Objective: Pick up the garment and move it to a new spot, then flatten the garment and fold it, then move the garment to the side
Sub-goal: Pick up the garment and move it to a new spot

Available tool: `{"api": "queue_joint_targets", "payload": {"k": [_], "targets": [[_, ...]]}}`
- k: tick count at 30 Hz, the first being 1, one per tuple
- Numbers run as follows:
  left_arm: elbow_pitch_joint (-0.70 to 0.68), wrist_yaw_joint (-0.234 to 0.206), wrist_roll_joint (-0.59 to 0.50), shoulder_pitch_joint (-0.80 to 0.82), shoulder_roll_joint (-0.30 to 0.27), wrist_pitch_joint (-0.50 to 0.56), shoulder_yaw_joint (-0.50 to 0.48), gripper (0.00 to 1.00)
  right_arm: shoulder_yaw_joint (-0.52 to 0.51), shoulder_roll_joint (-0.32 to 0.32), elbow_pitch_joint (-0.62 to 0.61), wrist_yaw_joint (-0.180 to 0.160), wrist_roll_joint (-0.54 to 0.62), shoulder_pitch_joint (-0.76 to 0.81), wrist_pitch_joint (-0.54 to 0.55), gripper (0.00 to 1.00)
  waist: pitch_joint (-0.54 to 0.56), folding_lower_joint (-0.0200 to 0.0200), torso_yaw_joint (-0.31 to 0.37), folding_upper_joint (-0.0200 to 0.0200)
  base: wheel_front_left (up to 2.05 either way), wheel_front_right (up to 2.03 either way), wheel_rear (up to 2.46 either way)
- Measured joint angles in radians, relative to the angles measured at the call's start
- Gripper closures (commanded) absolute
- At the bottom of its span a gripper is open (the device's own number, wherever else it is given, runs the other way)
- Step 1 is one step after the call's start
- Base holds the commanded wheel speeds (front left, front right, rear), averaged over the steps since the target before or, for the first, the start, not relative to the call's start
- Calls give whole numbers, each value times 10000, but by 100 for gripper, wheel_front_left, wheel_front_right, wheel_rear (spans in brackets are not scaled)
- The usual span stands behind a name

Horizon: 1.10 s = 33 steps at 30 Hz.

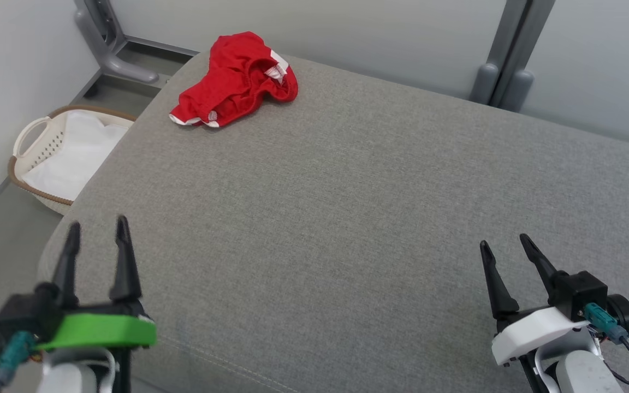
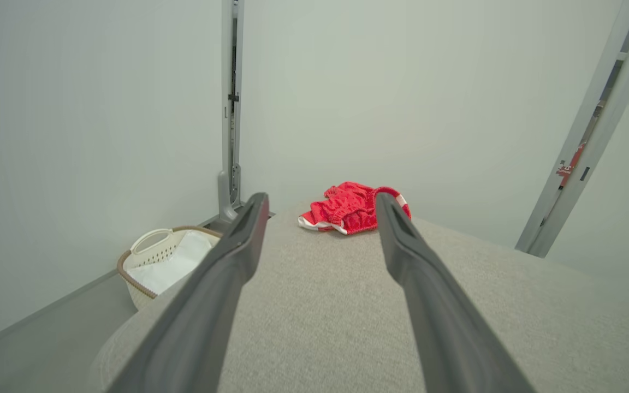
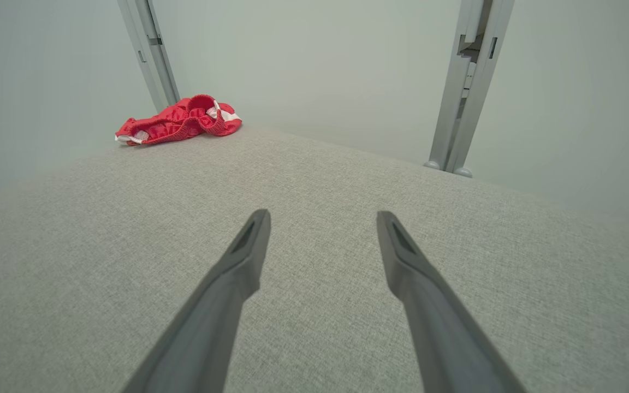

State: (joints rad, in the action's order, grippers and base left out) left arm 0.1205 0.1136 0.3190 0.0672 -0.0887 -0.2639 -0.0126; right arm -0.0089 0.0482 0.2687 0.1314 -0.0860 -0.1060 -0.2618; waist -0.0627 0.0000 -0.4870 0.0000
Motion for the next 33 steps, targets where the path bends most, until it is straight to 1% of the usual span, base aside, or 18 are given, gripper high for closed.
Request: {"api": "queue_joint_targets", "payload": {"k": [4,7,10,15,19,24,27,33], "targets": [[-19,84,-136,1747,-821,-2,-326,0,192,-8,-123,0,288,-365,0,0,-292,0,303,0,0,0,0],[443,109,-127,3238,-1578,-2,-470,0,343,-4,-345,0,550,-676,8,0,-564,0,610,0,0,0,0],[1254,136,48,4868,-2268,90,-568,0,485,-4,-754,0,779,-951,161,0,-944,0,947,0,0,0,0],[2842,140,499,6835,-2961,364,-472,0,560,-6,-1733,0,1016,-1274,508,0,-1685,0,1463,0,0,0,0],[4422,144,742,7759,-3172,673,-182,0,487,-4,-2681,0,1496,-1423,871,0,-2416,0,1859,0,0,0,0],[6370,153,943,8384,-3177,1103,357,0,447,4,-3747,0,1714,-1448,1281,0,-3419,0,2276,0,0,0,0],[7371,153,1099,8621,-3181,1308,577,0,435,0,-4257,0,1831,-1410,1476,0,-4007,1,2489,0,0,0,0],[8934,153,1371,9004,-3271,1482,640,0,314,4,-4959,0,2019,-1356,1712,0,-5037,2,2846,0,0,0,0]]}}
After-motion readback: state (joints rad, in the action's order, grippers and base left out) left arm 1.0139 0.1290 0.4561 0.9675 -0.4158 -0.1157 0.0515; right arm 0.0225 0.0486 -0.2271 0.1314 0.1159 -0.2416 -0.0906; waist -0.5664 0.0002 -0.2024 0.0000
